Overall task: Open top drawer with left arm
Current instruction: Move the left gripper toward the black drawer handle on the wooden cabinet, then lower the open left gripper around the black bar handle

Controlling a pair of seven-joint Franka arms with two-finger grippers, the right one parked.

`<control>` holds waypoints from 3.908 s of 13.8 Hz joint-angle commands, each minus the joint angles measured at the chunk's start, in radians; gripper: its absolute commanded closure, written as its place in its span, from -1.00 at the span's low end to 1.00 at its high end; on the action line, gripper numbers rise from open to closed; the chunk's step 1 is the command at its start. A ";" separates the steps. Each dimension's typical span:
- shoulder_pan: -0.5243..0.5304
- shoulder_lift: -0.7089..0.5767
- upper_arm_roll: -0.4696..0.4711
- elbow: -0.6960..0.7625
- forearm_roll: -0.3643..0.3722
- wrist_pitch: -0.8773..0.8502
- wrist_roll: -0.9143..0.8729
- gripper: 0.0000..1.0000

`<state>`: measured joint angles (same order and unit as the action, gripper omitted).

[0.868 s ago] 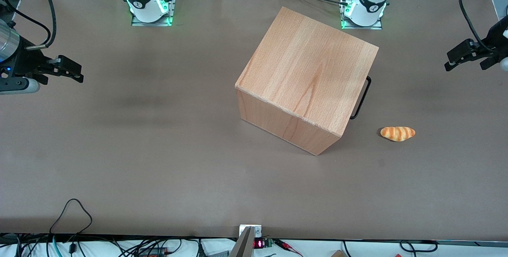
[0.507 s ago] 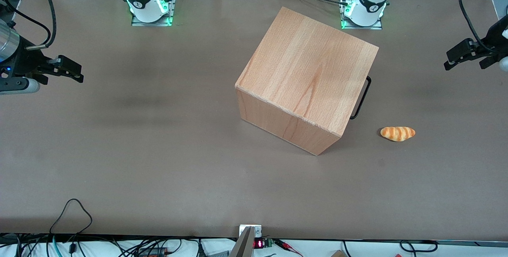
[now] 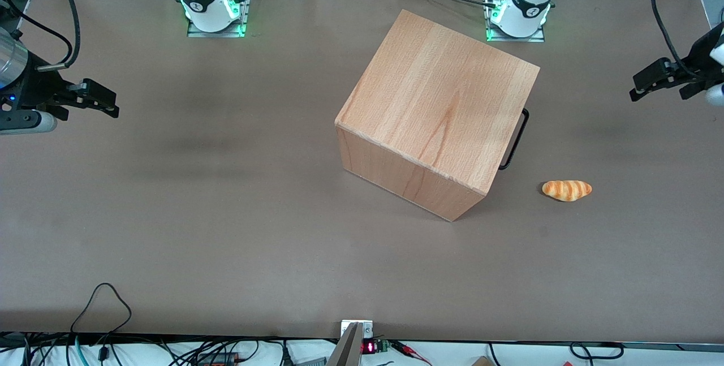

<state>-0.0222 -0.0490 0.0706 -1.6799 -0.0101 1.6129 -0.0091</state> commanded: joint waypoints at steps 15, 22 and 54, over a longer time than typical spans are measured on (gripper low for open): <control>-0.035 0.107 -0.043 -0.236 -0.241 0.324 0.320 -1.00; -0.080 0.153 -0.048 -0.253 -0.261 0.384 0.394 -1.00; -0.102 0.290 -0.057 -0.287 -0.338 0.648 0.423 -1.00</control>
<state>-0.1240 0.1904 -0.0039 -1.9598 -0.3308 2.1588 0.3891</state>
